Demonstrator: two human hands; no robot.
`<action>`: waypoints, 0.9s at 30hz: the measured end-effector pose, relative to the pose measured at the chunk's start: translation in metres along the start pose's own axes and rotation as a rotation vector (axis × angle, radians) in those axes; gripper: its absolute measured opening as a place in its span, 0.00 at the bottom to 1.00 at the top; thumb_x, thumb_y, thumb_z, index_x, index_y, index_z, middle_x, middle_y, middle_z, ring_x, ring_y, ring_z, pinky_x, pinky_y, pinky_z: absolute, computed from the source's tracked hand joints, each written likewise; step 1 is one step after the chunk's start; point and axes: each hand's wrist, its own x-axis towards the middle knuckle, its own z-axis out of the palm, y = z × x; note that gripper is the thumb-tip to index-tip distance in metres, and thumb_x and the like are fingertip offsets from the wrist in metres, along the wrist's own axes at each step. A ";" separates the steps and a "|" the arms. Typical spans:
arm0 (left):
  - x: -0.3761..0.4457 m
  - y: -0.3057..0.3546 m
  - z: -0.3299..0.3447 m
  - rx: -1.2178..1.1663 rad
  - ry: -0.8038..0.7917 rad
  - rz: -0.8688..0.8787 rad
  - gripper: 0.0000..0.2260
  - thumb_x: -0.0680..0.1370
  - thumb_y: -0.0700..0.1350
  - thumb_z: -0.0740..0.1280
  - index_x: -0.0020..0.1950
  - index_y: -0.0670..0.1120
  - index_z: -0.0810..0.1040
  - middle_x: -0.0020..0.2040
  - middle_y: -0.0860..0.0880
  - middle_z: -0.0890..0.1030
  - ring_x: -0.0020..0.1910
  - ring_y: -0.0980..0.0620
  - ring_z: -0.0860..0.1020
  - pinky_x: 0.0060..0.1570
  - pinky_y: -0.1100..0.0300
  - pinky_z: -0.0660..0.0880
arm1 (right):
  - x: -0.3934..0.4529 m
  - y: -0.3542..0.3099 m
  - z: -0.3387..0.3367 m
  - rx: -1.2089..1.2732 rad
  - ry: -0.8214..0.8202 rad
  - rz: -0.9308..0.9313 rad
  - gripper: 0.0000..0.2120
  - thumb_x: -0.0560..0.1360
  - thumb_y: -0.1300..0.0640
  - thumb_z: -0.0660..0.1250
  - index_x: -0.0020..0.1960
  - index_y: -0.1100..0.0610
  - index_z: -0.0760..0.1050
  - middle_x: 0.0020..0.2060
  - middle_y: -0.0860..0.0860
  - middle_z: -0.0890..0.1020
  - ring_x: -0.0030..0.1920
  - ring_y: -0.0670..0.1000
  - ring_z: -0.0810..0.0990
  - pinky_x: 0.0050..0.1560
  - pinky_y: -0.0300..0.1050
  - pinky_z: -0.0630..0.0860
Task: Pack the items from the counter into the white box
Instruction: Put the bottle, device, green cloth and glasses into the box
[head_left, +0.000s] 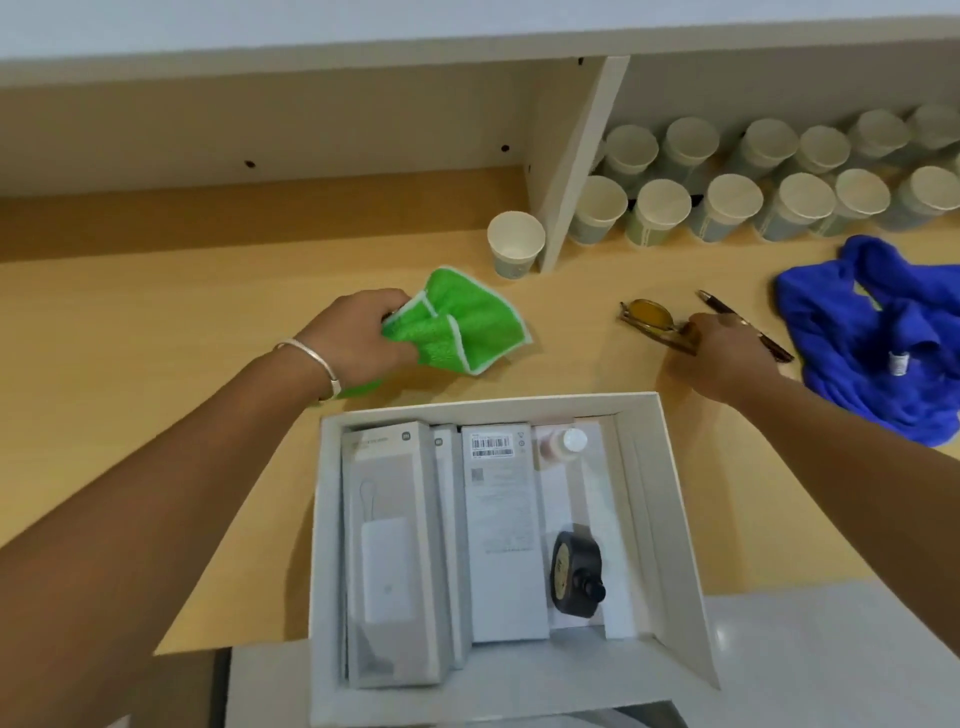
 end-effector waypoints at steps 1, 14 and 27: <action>-0.015 0.006 -0.007 -0.008 0.040 0.009 0.09 0.70 0.42 0.72 0.48 0.51 0.77 0.41 0.51 0.81 0.40 0.50 0.79 0.39 0.57 0.74 | 0.002 0.002 0.002 0.005 0.016 -0.005 0.10 0.73 0.55 0.66 0.52 0.55 0.72 0.50 0.56 0.74 0.48 0.57 0.74 0.47 0.56 0.78; -0.174 0.079 0.038 -0.228 0.353 -0.215 0.16 0.72 0.48 0.72 0.54 0.56 0.68 0.39 0.51 0.83 0.34 0.57 0.81 0.31 0.59 0.75 | -0.012 0.032 0.015 -0.044 0.057 -0.081 0.22 0.71 0.43 0.68 0.57 0.58 0.73 0.50 0.56 0.72 0.47 0.57 0.75 0.42 0.50 0.77; -0.150 0.091 0.161 0.057 0.165 -0.442 0.22 0.76 0.56 0.65 0.62 0.46 0.64 0.49 0.45 0.80 0.42 0.47 0.77 0.42 0.54 0.75 | -0.061 0.055 0.006 0.150 0.039 -0.114 0.17 0.70 0.43 0.67 0.52 0.53 0.72 0.38 0.51 0.77 0.38 0.52 0.76 0.31 0.43 0.67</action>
